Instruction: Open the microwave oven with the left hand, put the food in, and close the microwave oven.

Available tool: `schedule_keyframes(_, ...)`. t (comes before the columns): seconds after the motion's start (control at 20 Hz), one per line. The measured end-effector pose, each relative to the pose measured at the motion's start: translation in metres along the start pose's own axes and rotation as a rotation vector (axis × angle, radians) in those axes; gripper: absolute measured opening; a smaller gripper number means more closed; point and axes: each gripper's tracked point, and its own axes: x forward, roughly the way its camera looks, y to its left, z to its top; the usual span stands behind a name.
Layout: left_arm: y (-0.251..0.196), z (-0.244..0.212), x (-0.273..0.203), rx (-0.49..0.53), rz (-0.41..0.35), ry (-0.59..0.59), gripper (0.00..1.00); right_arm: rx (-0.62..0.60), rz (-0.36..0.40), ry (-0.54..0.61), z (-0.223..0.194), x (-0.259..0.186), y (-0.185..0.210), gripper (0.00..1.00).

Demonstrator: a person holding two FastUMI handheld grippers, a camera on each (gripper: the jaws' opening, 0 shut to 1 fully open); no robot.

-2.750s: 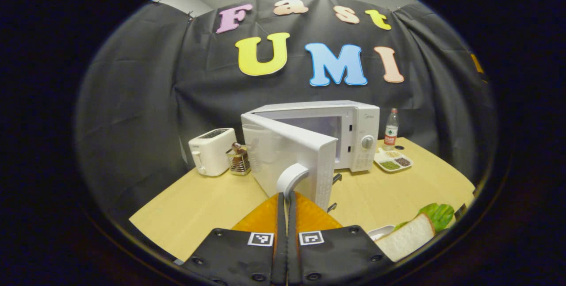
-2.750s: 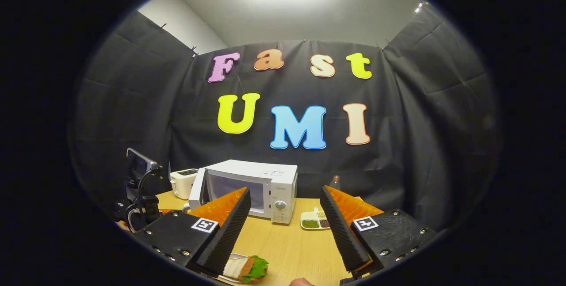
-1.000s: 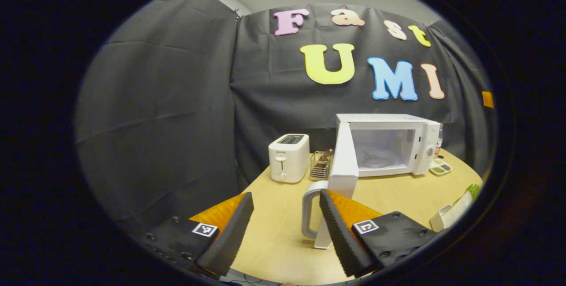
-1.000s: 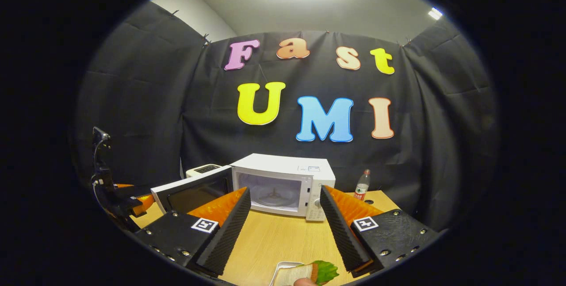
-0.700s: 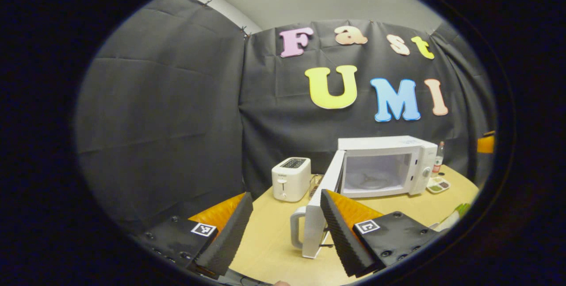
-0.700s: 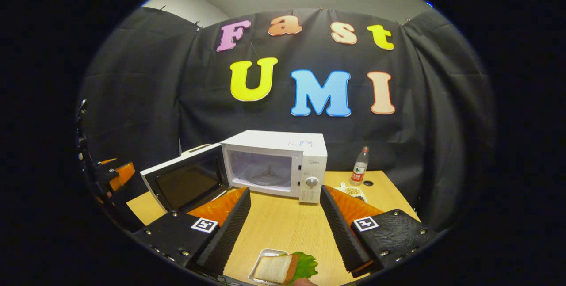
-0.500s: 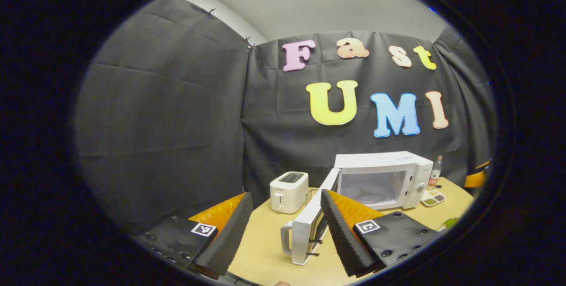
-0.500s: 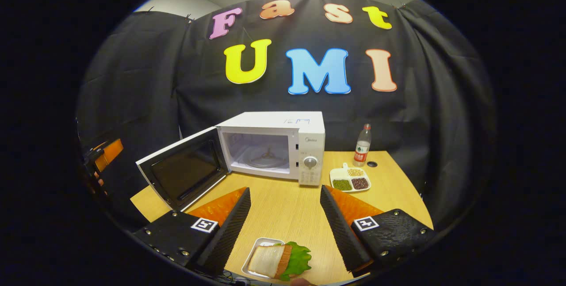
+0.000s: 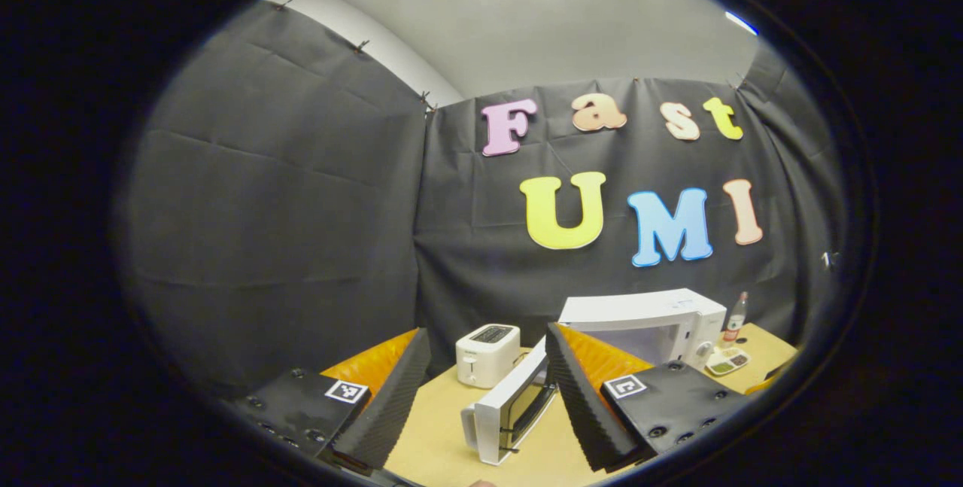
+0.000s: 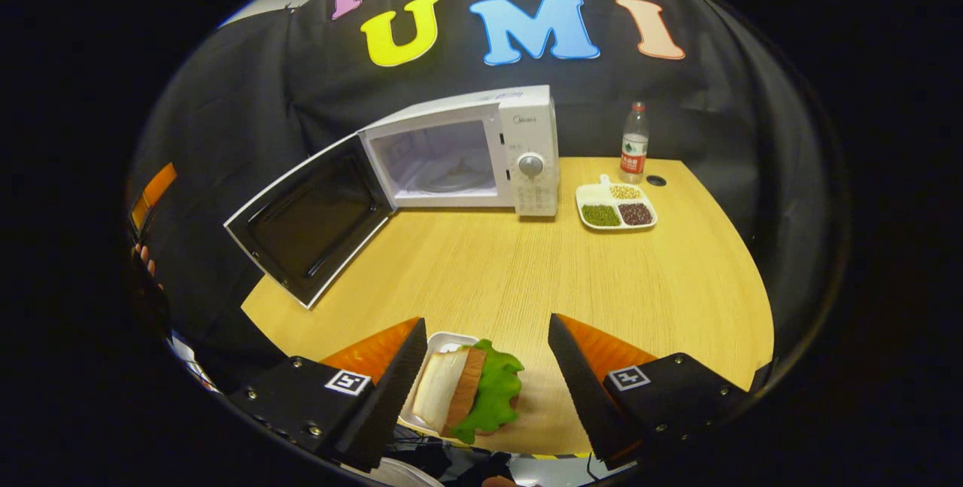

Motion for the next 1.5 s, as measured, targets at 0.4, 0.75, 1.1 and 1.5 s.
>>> schedule_keyframes(0.4,-0.020,0.008,-0.016,0.002,0.030,-0.019,0.94,0.068,0.081,0.162,-0.052,0.012,-0.001,0.98)
schedule_keyframes(0.75,-0.032,0.030,-0.044,0.006,0.069,-0.077,0.97,0.231,0.182,0.260,-0.072,0.015,0.013,0.82)
schedule_keyframes(1.1,-0.031,0.039,-0.067,-0.002,0.096,-0.097,1.00,0.347,0.238,0.311,-0.077,0.021,0.020,0.43)
schedule_keyframes(1.5,-0.030,0.031,-0.055,-0.027,0.074,-0.081,1.00,0.313,0.263,0.238,-0.036,0.006,0.030,0.39)
